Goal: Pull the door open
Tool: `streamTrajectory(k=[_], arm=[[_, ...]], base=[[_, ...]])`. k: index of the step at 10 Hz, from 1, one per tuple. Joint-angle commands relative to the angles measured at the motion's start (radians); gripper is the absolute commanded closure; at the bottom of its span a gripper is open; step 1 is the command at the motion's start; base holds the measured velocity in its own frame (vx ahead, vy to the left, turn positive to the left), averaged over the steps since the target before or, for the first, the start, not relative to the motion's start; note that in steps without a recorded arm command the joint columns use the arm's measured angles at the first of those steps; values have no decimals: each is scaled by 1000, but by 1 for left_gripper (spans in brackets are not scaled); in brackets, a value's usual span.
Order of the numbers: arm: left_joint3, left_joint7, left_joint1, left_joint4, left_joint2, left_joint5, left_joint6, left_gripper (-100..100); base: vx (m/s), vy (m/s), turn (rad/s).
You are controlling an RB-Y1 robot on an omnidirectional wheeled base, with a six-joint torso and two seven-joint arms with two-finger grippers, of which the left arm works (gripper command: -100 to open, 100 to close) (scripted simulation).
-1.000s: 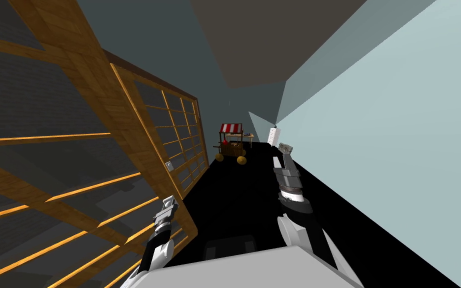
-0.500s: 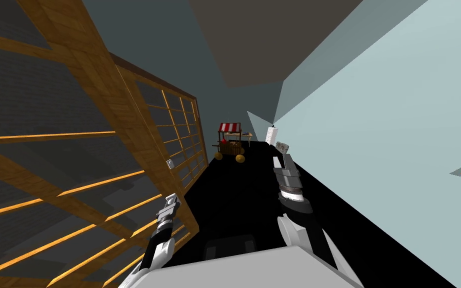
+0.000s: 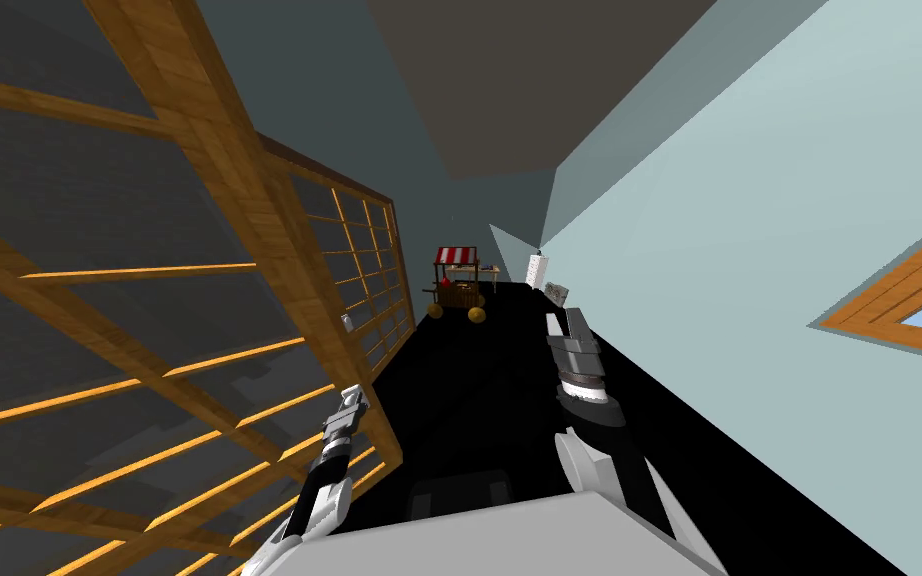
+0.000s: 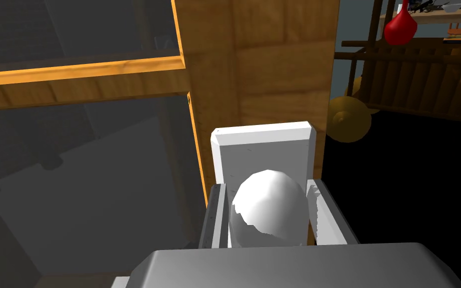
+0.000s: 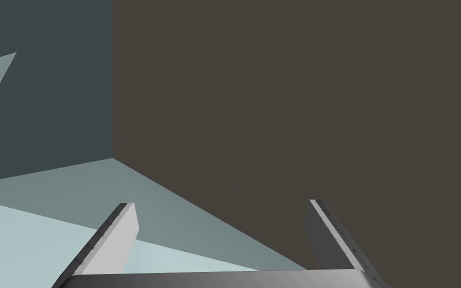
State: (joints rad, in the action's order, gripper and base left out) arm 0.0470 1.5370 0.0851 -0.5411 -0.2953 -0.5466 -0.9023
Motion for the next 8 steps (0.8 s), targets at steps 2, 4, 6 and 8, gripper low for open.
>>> streamTrajectory(k=[2, 4, 6, 8], arm=[[22, 10, -10, -22, -3, 15, 8, 100], [36, 18, -18, -36, -8, 23, 13, 100], [57, 33, -22, -43, -14, 35, 10, 100], [81, 51, -28, -50, -22, 49, 7, 100]], base=[[-203, -12, -37], [-120, 0, -34], [-206, 1, -54], [-204, 14, -52]])
